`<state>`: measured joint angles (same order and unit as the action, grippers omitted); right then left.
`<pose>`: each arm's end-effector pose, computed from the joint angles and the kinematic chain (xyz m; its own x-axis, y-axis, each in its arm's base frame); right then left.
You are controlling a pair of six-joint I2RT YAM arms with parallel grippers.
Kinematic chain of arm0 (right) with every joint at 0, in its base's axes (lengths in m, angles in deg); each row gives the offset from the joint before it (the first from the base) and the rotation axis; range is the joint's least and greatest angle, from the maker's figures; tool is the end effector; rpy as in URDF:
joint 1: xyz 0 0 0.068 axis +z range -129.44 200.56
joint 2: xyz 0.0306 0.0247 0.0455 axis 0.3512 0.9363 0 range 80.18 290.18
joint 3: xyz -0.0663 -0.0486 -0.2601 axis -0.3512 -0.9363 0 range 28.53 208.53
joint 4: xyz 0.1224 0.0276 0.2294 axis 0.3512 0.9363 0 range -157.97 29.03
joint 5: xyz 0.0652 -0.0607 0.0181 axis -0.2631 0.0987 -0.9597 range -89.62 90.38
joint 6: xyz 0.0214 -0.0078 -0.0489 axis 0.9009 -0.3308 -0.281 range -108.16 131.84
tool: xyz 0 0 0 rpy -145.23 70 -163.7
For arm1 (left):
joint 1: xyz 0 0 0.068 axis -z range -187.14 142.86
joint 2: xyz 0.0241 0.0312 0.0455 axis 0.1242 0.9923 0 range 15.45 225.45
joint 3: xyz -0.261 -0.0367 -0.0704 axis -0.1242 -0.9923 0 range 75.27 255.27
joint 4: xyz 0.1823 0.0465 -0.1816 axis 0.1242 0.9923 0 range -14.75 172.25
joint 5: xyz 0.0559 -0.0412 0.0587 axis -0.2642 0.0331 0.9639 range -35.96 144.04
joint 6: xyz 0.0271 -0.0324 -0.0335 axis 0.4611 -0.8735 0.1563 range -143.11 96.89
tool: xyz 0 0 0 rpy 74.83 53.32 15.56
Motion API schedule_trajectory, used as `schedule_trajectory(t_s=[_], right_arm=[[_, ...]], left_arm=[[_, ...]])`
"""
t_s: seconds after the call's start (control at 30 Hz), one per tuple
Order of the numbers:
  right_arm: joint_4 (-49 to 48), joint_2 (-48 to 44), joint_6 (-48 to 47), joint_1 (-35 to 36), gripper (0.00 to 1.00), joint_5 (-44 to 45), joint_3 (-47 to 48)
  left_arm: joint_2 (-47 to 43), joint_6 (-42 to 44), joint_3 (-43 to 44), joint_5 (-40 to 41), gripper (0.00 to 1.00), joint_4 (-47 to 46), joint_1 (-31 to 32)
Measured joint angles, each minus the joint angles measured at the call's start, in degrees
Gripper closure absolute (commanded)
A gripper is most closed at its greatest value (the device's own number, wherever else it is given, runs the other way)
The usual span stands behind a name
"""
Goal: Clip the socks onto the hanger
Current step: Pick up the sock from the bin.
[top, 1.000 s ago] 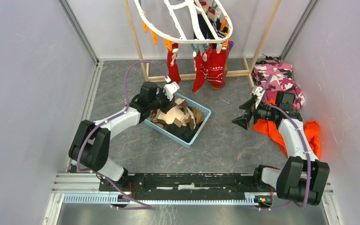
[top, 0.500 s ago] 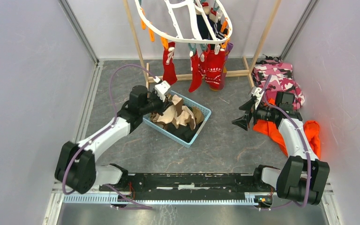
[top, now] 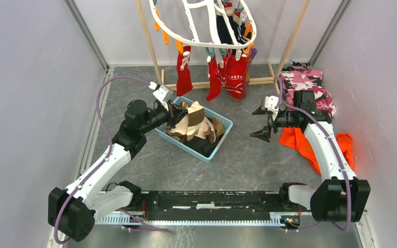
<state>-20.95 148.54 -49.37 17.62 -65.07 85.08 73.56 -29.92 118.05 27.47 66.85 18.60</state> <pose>0.2220 0.0210 0.2915 -0.0181 -0.3636 -0.9314 -0.9651 0.2499 -0.0787 0.2072 -0.1176 0.3179 -0.2013 -0.0207 -0.9793 0.7699 0.6147 -0.1713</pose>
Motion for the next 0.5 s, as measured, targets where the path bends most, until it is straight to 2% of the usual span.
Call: schedule_trajectory(t_s=[0.23,0.5], right_arm=[[0.92,0.17,-1.27,9.88,0.03,0.07,2.03],[-5.33,2.25,10.71,20.52,0.05,2.93,5.86]], left_arm=[[-1.31,-13.68,-0.11,-3.58,0.98,-7.54,0.0],[3.15,-31.06,-0.17,-5.81,0.98,-16.65,0.2]])
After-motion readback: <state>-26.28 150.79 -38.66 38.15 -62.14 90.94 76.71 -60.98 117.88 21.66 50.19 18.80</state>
